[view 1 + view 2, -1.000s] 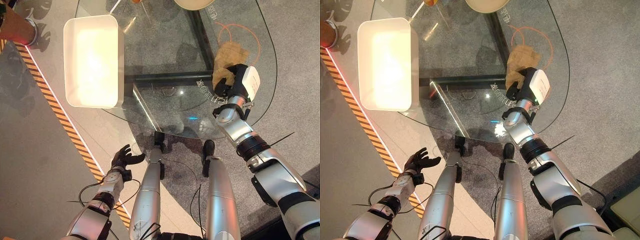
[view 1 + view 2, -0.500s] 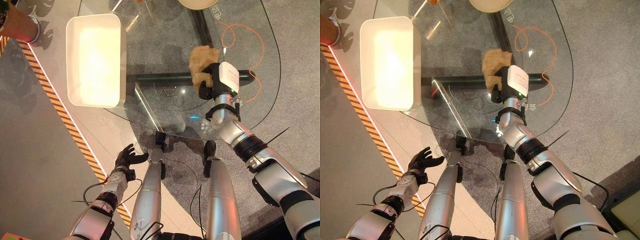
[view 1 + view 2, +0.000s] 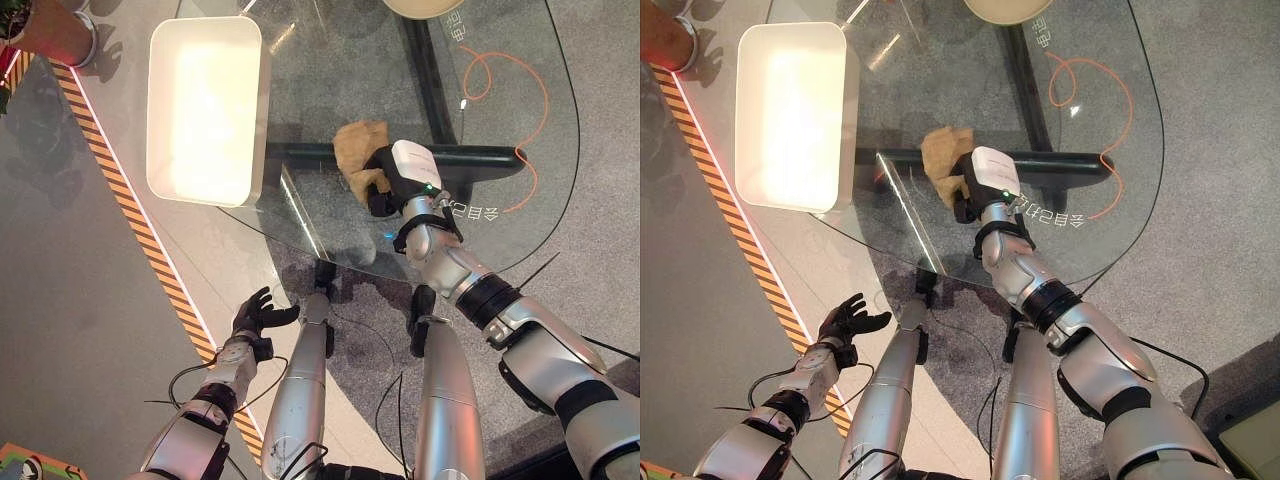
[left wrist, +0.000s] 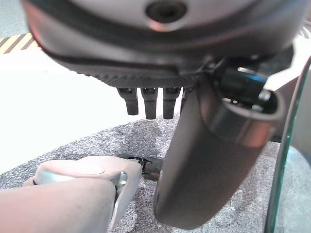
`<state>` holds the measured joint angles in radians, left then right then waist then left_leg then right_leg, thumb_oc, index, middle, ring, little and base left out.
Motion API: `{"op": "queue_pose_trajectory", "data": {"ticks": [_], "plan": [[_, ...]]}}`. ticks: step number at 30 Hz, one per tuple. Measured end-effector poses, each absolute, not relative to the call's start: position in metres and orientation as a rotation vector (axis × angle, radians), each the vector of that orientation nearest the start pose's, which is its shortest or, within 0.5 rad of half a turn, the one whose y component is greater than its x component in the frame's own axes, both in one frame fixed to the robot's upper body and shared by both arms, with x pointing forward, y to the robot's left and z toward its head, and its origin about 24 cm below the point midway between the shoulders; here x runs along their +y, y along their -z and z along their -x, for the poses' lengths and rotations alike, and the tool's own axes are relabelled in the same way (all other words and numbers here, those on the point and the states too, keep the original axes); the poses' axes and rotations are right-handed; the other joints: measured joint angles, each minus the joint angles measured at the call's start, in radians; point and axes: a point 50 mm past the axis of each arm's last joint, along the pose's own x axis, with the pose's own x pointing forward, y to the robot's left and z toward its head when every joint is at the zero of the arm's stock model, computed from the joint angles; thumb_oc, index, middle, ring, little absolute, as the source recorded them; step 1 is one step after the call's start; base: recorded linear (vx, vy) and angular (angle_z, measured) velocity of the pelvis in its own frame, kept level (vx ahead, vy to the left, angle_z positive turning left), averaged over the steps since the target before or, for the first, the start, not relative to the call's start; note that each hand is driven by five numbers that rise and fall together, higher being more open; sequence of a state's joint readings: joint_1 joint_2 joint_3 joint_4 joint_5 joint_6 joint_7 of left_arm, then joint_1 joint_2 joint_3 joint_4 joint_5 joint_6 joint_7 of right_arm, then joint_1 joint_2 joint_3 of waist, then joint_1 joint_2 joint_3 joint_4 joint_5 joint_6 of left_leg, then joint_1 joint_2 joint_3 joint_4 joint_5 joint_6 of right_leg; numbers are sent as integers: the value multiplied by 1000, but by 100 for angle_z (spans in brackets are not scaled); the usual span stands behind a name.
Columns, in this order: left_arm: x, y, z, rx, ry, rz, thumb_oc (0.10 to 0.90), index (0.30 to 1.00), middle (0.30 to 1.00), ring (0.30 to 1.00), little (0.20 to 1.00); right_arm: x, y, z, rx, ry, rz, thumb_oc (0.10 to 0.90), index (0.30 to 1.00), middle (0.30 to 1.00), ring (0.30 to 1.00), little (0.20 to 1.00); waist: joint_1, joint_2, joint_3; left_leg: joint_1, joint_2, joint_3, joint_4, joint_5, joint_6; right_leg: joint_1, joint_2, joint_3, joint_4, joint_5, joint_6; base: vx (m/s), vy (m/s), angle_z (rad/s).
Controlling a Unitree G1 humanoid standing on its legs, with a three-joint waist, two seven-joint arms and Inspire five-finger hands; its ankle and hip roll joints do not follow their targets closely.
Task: Wipe the table with a cloth and put it in the basket.
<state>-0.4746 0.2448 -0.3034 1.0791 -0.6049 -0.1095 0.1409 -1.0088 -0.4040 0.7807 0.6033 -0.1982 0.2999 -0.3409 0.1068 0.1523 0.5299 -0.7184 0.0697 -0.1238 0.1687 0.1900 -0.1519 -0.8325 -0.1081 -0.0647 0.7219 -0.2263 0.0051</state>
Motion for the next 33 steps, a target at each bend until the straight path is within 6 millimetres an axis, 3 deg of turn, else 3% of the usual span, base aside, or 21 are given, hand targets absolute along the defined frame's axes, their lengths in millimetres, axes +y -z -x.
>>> {"op": "queue_pose_trajectory", "data": {"ticks": [12,18,27,33], "plan": [[191,53,-296,543,-174,82,800,900,900,900,900,-72,-148,-384,-276,-237,1218,100,300,300,300,200,11,0,0,-1,-9,-9,-7,22,-10,-7,-14,-11,26,-20,-2,-1,0,4],[190,53,-296,550,-170,80,800,900,900,900,900,-61,-134,-377,-269,-341,1256,100,300,300,300,200,25,6,-4,-6,-9,-14,-7,-13,9,-11,-13,-19,22,-19,-12,0,-1,1],[190,46,-304,527,-163,78,800,900,900,900,900,-60,-135,-377,-281,-340,1253,100,300,300,300,200,28,6,-4,-18,-16,-21,6,21,-11,-10,-24,-25,28,-24,-1,2,-3,4],[190,44,-306,522,-149,79,800,900,900,900,900,-66,-134,-381,-298,-274,1246,100,300,300,300,200,29,6,-4,-17,-14,-27,2,1,0,-11,-24,-34,38,-25,-9,0,-2,3]]}}
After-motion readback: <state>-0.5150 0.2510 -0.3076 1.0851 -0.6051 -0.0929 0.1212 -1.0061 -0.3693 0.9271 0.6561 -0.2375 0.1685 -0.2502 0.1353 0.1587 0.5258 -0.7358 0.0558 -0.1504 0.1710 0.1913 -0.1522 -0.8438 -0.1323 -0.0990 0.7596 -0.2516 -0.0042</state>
